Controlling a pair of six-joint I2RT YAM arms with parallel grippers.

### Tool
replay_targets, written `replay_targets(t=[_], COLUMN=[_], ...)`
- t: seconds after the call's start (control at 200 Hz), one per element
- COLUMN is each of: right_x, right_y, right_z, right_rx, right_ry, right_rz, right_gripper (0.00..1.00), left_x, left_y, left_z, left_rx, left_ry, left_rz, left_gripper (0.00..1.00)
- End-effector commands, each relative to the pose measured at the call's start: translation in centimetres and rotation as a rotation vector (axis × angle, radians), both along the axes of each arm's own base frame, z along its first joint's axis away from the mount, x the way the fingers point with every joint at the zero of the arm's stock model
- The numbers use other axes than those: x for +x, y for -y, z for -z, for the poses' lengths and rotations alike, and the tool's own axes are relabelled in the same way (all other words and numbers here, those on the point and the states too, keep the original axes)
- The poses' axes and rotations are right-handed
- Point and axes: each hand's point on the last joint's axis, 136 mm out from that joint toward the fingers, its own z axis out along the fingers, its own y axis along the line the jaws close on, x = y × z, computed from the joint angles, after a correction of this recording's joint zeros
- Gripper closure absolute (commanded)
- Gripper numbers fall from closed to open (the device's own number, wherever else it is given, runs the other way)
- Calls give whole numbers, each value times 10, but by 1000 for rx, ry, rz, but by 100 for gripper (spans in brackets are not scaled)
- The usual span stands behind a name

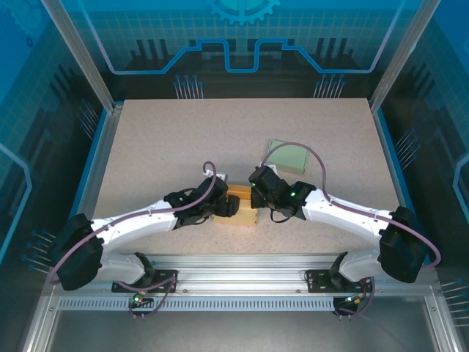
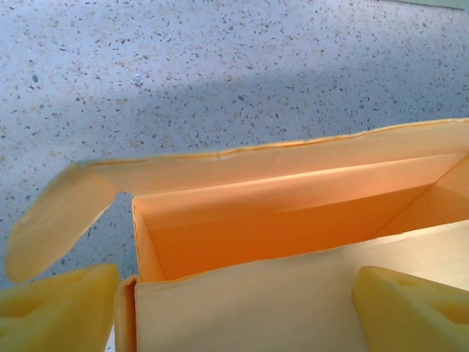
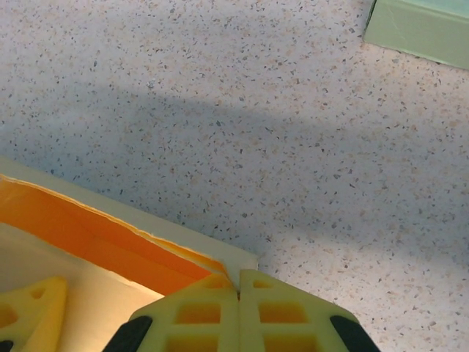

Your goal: Fold the paper box

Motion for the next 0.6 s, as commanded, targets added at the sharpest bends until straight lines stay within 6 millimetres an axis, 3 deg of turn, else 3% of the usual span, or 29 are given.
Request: replay_targets(t=[0.0,0.28,0.59], right_x=[1,0,-14], right_y=[-18,-25,-23], right_z=[-18,-20,-6], right_rx=[110,119,84], right_ry=[16,7,-29], right_rz=[-6,-16,13], right_gripper=[98,99,98], left_x=[-13,-13,-12], left_y=[-10,-8,-12], left_z=[23,30,28], left_rx=[71,108,122], left_ry=[-5,40,75], left_rz=[-27,-61,-92], left_gripper=[16,15,13])
